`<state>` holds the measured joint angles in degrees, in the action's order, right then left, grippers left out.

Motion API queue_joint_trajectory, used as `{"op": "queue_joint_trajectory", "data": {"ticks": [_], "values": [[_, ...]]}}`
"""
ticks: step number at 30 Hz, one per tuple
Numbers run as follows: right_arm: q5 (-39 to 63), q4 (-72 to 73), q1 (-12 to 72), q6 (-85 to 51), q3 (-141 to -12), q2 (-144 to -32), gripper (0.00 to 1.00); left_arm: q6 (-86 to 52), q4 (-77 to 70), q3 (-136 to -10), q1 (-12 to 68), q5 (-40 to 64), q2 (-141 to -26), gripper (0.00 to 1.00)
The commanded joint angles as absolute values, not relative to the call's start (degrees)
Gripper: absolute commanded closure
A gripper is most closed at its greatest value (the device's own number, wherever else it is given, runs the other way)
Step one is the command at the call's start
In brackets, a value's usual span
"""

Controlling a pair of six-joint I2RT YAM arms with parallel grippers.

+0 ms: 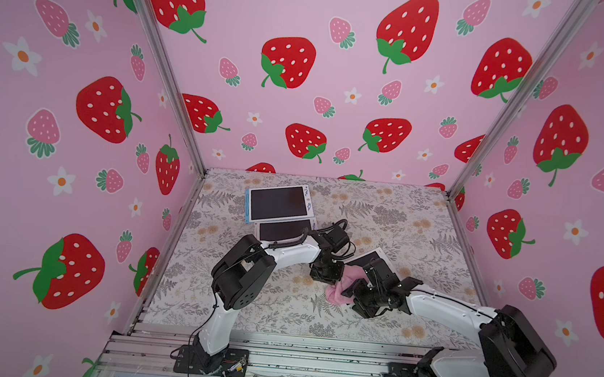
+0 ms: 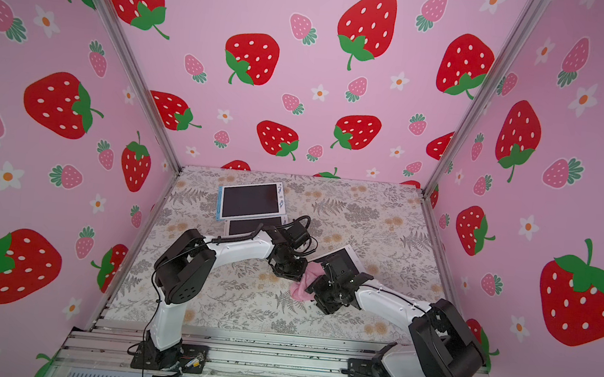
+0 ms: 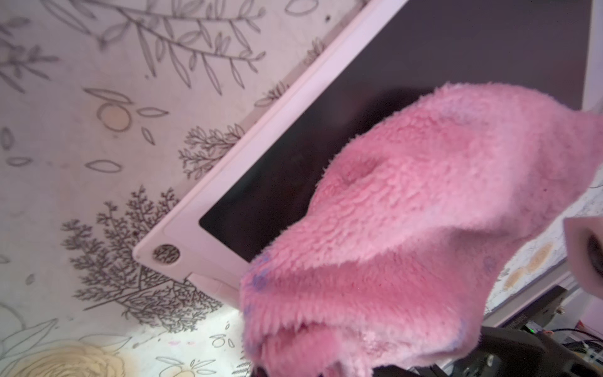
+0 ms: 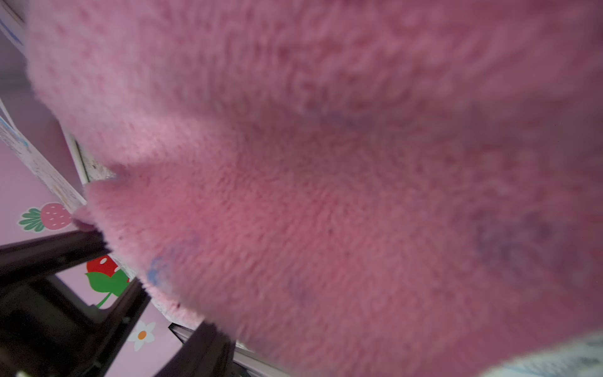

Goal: Wipe the drawing tablet
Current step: Wipe the dirt from the drawing tablet.

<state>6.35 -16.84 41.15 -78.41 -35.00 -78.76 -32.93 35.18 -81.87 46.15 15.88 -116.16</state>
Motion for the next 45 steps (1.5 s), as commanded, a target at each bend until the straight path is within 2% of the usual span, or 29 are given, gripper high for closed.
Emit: {"op": "queue_joint_trajectory", "data": {"ticks": [1,14,31,40,45], "values": [[5.89,-16.92,41.42,-79.8,-33.66,-81.62,0.39,-30.1,41.31,-84.19,47.76,11.29,-118.19,1.0],[6.51,-12.28,41.45,-83.08,-31.78,-83.94,0.41,-31.55,46.69,-85.48,50.46,9.65,-120.74,1.0],[6.53,-8.87,41.57,-84.39,-31.51,-85.92,0.41,-42.06,35.32,-80.96,51.87,30.38,-119.81,1.0],[5.71,-10.37,41.57,-84.98,-29.54,-83.93,0.41,-34.07,46.42,-87.6,46.44,17.28,-117.45,1.0],[5.76,-10.48,41.59,-84.93,-29.58,-84.07,0.41,-29.17,48.13,-89.61,43.8,15.63,-118.03,1.0]]}}
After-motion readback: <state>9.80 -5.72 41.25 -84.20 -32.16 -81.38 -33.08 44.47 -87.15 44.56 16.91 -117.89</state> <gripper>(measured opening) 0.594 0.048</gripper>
